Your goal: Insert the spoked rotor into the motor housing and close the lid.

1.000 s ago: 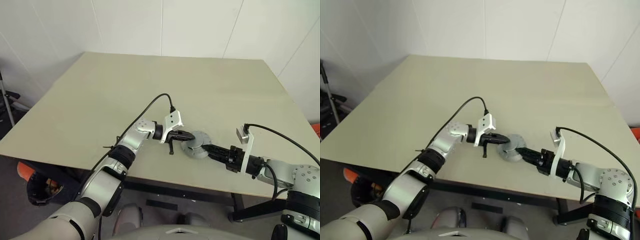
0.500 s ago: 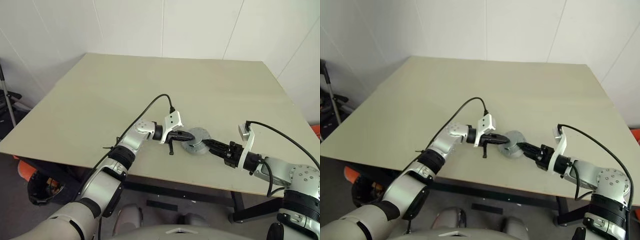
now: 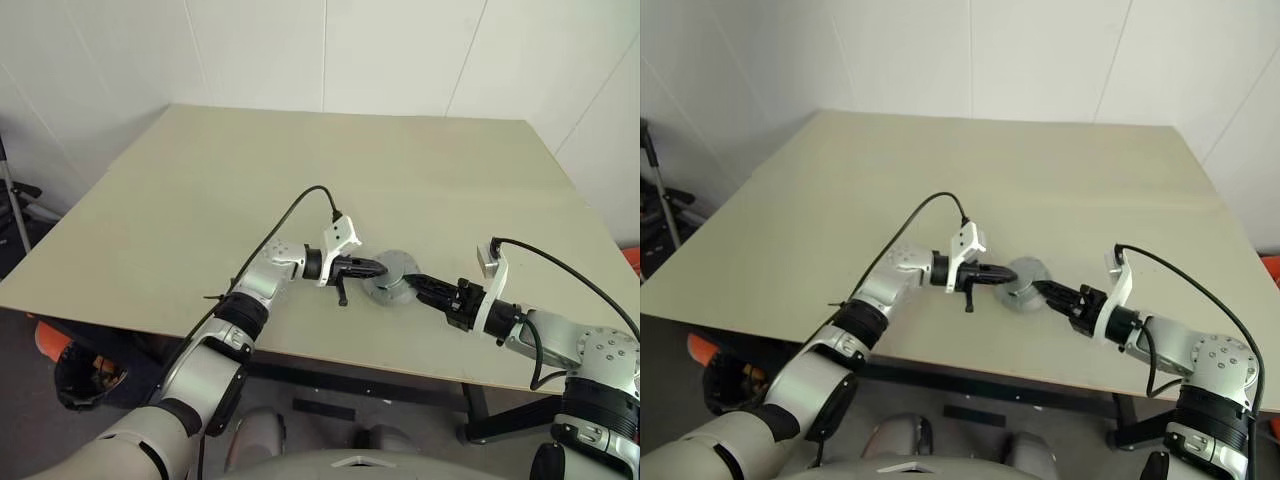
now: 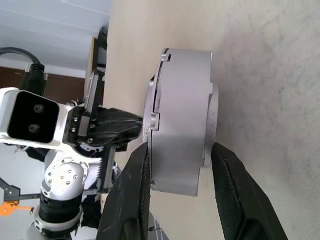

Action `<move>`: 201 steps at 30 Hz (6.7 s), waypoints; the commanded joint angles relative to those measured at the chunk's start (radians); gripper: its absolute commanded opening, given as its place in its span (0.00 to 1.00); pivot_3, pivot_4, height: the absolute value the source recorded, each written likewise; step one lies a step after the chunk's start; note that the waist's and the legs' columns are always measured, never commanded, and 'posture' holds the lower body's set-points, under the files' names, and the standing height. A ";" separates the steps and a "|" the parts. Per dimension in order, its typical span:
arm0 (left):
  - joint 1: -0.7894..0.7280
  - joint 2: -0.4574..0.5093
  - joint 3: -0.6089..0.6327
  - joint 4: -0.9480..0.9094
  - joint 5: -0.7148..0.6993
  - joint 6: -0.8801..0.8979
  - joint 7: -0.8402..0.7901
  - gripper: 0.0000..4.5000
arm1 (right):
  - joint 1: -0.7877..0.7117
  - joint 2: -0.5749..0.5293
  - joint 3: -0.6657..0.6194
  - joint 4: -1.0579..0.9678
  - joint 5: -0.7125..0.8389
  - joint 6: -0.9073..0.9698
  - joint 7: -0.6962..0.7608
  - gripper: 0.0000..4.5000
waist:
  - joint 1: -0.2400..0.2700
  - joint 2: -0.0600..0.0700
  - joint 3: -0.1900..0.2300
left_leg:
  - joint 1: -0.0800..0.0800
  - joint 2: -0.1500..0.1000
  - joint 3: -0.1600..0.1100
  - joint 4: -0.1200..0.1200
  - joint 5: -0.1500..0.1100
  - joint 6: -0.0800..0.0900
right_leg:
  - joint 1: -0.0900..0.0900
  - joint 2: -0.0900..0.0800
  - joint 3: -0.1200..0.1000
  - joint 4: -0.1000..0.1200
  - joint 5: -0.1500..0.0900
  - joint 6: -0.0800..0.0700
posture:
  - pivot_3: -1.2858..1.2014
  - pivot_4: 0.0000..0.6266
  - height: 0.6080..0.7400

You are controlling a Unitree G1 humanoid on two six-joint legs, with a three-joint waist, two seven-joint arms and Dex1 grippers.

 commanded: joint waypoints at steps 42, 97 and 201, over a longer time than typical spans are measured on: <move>0.202 -0.077 0.748 -0.239 -1.129 1.101 0.745 1.00 | -0.148 0.019 0.370 -0.288 0.592 -0.484 -0.348 0.36 | -0.001 -0.002 0.001 | -0.020 0.000 -0.004 0.013 -0.003 0.005 | -0.011 0.002 -0.002 0.001 0.005 0.013 | 0.52 0.00 1.00; 0.187 -0.043 0.685 -0.178 -0.963 0.716 0.709 0.47 | -0.038 -0.064 0.470 -0.316 0.247 -0.582 -0.346 1.00 | 0.000 -0.003 0.000 | -0.021 0.000 -0.006 0.017 -0.003 0.005 | -0.010 0.002 -0.002 0.002 0.007 0.019 | 0.52 0.00 1.00; 0.568 0.204 0.211 -0.684 -0.042 -0.232 0.826 0.99 | 0.493 0.165 0.548 -0.541 -1.224 -1.292 -0.003 1.00 | -0.058 -0.008 0.000 | -0.007 -0.001 -0.012 0.015 -0.008 0.012 | 0.012 0.004 0.001 -0.015 0.010 0.020 | 0.52 0.00 1.00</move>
